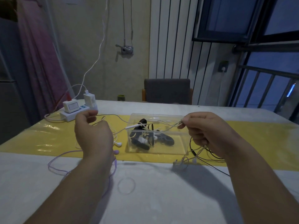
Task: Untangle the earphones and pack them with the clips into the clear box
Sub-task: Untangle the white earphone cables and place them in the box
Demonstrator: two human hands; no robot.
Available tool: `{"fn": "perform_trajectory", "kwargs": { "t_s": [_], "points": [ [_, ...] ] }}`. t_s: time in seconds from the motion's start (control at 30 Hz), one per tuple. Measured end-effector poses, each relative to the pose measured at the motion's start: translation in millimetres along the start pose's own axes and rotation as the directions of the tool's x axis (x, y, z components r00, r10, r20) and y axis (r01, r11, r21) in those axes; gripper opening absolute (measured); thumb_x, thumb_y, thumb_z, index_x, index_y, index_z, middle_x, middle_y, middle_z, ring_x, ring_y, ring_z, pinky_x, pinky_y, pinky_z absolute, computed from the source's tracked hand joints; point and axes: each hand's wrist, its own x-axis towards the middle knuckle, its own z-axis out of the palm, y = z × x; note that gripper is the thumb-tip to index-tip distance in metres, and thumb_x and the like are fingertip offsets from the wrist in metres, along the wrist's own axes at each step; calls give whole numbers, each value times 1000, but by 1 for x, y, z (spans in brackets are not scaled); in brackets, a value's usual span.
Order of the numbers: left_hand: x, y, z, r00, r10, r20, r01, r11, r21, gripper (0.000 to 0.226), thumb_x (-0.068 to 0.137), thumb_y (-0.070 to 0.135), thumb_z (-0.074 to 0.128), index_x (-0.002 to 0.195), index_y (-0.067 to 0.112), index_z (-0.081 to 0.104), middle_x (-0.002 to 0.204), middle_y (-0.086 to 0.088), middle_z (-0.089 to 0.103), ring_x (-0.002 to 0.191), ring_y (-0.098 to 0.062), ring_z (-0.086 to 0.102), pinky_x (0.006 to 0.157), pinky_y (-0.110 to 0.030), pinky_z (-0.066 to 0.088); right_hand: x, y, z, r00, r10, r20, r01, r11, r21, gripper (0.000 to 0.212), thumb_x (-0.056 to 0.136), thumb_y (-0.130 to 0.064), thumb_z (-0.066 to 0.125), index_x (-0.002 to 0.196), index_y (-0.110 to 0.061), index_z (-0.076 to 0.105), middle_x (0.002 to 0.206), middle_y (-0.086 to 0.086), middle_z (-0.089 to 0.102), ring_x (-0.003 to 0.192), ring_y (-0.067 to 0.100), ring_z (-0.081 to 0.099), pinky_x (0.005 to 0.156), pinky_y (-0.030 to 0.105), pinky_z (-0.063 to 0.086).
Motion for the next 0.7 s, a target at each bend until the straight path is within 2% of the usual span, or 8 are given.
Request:
{"fn": "perform_trajectory", "kwargs": {
  "t_s": [0.17, 0.23, 0.3, 0.33, 0.43, 0.53, 0.63, 0.7],
  "points": [
    [5, -4, -3, 984, 177, -29, -171, 974, 150, 32, 73, 3, 61, 93, 29, 59, 113, 1, 36, 96, -23, 51, 40, -7, 40, 0, 2, -2, 999, -9, 53, 9, 1000, -3, 23, 94, -11, 55, 81, -4, 72, 57, 0, 22, 53, 14, 16, 48, 27, 12],
    [5, -5, -4, 965, 262, -14, -255, 948, 193, 33, 68, 7, 58, 91, 31, 61, 113, 2, 36, 109, -29, 47, 64, -11, 50, 1, 3, -2, 998, -9, 61, 9, 1000, -2, 24, 95, -12, 55, 81, -5, 72, 56, -1, 23, 53, 14, 16, 47, 26, 14],
    [2, -5, -5, 939, 343, 19, -341, 924, 174, 34, 65, 9, 54, 90, 30, 61, 112, 4, 38, 111, -26, 46, 90, -25, 47, 1, 3, 0, 997, -13, 70, 15, 1000, -17, 25, 95, -13, 55, 80, -7, 73, 55, -2, 25, 51, 13, 17, 46, 24, 15],
    [0, -5, -6, 916, 399, 36, -400, 903, 156, 33, 64, 10, 52, 89, 29, 62, 109, 4, 41, 108, -24, 48, 95, -33, 44, 2, 3, 0, 997, -15, 71, 16, 1000, -20, 25, 96, -13, 54, 80, -7, 73, 54, -3, 25, 51, 13, 18, 45, 24, 16],
    [-3, -8, -7, 846, 513, 142, -525, 849, 63, 23, 63, 8, 48, 72, 23, 63, 79, 5, 55, 79, -23, 53, 71, -33, 43, 2, 3, 2, 998, -18, 58, 19, 1000, -16, 26, 96, -13, 54, 79, -8, 73, 52, -5, 26, 49, 12, 18, 44, 23, 17],
    [-3, -11, -6, 874, 392, 287, -400, 916, -33, 20, 66, 11, 48, 54, 20, 61, 49, 3, 52, 53, -22, 48, 52, -35, 35, 2, 3, 2, 999, -16, 32, 16, 1000, -22, 27, 97, -13, 54, 78, -9, 73, 52, -6, 26, 48, 11, 19, 43, 22, 19],
    [-5, -4, -5, 898, 279, 339, -271, 960, -73, 19, 67, 8, 44, 57, 18, 57, 49, 6, 50, 46, -6, 44, 47, -27, 38, 3, 3, 1, 1000, 2, -11, -2, 999, -48, 30, 97, -14, 53, 74, -10, 73, 53, -4, 27, 48, 12, 20, 43, 23, 19],
    [-4, 1, -4, 930, 187, 316, -194, 981, -9, 17, 65, 13, 42, 68, 16, 59, 57, 5, 50, 51, -7, 45, 42, -18, 41, 3, 4, 1, 998, 22, -50, -25, 998, -64, 33, 96, -14, 53, 69, -12, 72, 55, -1, 26, 50, 13, 20, 45, 26, 16]
  ]
}}
